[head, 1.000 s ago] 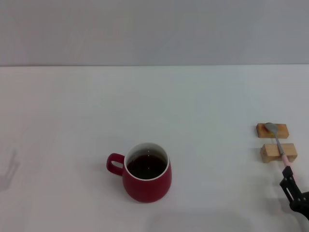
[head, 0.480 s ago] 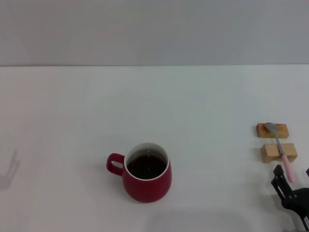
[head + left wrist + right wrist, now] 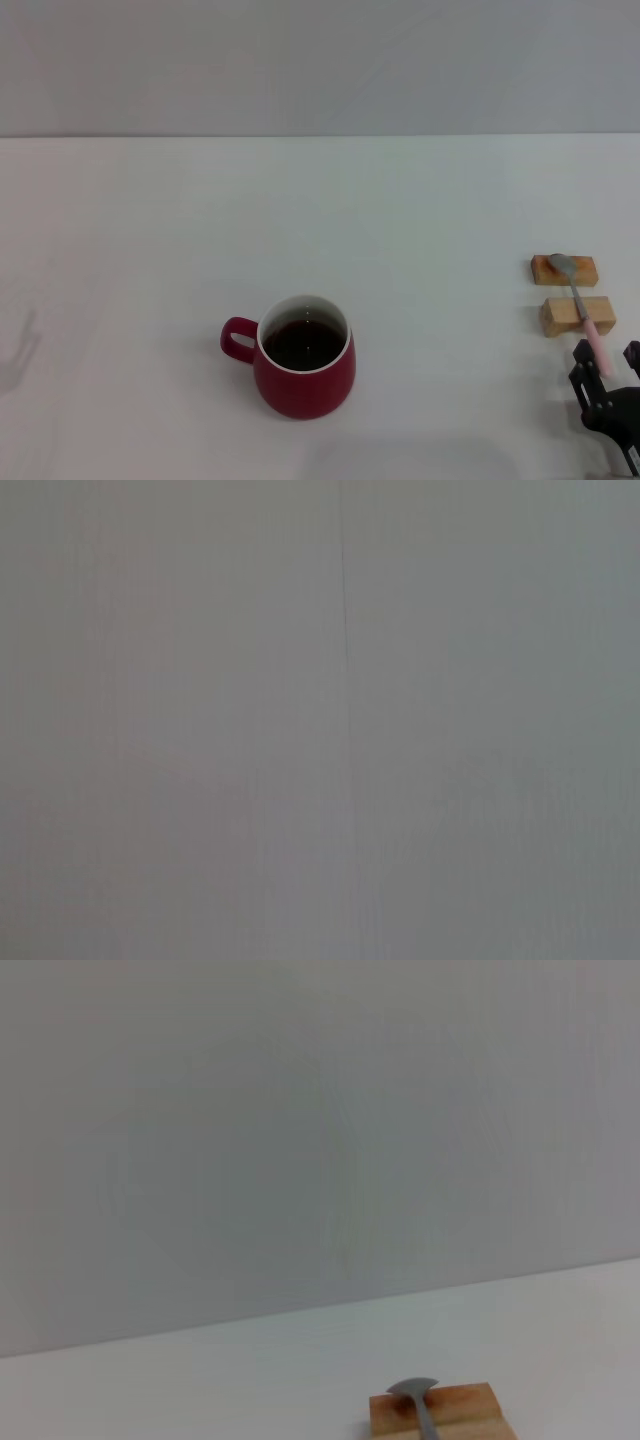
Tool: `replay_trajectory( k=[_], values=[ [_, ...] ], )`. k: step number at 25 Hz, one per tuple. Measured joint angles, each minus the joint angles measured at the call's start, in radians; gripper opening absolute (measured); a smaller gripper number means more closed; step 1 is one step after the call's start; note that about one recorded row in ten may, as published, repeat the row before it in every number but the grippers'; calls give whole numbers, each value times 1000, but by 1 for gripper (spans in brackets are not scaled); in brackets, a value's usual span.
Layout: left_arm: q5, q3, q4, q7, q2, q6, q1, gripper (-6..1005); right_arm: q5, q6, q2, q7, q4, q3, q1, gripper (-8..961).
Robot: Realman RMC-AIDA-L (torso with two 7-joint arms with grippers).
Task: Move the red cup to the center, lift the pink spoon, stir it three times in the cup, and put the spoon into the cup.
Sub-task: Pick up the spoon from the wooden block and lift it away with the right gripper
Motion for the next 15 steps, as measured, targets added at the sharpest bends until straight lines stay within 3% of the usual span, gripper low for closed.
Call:
replay_trajectory(
  k=[4, 15],
  values=[
    [0, 0, 0, 0, 0, 3, 1, 832, 0, 4, -1, 0, 0, -2, 0, 458],
    [0, 0, 0, 0, 0, 24, 6, 832, 0, 4, 0, 0, 0, -6, 0, 414]
  ],
)
